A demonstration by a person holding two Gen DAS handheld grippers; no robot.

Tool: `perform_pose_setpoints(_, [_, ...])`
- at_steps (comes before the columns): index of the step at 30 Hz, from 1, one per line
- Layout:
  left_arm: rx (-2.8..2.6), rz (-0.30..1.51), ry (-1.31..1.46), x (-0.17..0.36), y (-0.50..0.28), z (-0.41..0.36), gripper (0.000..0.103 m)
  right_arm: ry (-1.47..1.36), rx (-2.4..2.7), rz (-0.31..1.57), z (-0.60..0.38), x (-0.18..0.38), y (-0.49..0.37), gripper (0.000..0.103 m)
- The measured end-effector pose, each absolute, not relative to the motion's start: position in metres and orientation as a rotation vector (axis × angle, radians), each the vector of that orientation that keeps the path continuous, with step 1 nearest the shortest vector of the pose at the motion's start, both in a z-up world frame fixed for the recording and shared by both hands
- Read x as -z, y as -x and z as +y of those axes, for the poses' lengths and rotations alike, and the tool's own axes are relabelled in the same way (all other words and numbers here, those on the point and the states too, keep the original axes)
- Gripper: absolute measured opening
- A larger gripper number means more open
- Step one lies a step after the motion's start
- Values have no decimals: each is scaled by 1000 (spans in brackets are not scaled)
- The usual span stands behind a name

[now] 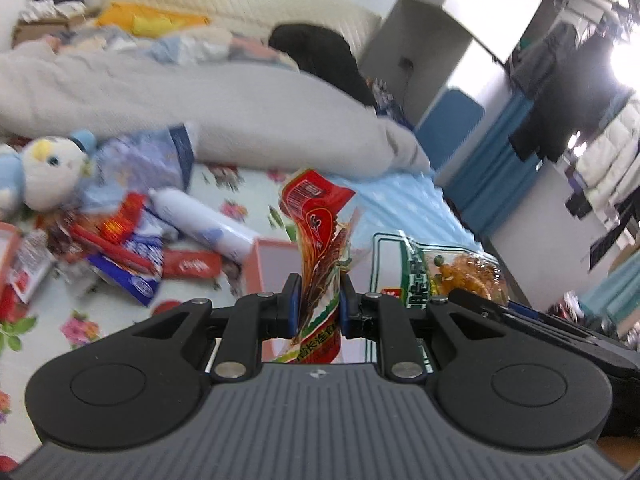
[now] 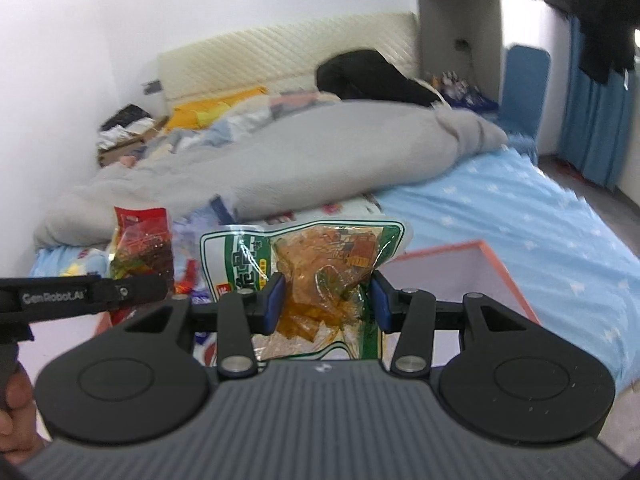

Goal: Organize snacks
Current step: 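Lift both held packets and carry them over the orange box, then open both grippers to drop the packets into the orange box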

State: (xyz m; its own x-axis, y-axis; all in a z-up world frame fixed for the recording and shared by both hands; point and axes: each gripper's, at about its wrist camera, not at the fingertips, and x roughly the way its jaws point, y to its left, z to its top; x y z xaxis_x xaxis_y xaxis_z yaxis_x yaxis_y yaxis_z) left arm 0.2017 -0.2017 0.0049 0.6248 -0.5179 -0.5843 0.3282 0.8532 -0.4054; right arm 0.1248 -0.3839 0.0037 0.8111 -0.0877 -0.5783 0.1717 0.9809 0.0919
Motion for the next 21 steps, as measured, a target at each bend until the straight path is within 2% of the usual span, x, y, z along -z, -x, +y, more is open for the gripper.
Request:
perform_pose_setpoints(12, [550,1003,227,86,-245,-258,22,-206,245,817,-434,71,-139,47])
perform_pose_setpoints(21, [550,1069,188,111,-259,-275,23,-259,283,919,-455,112,-141,49])
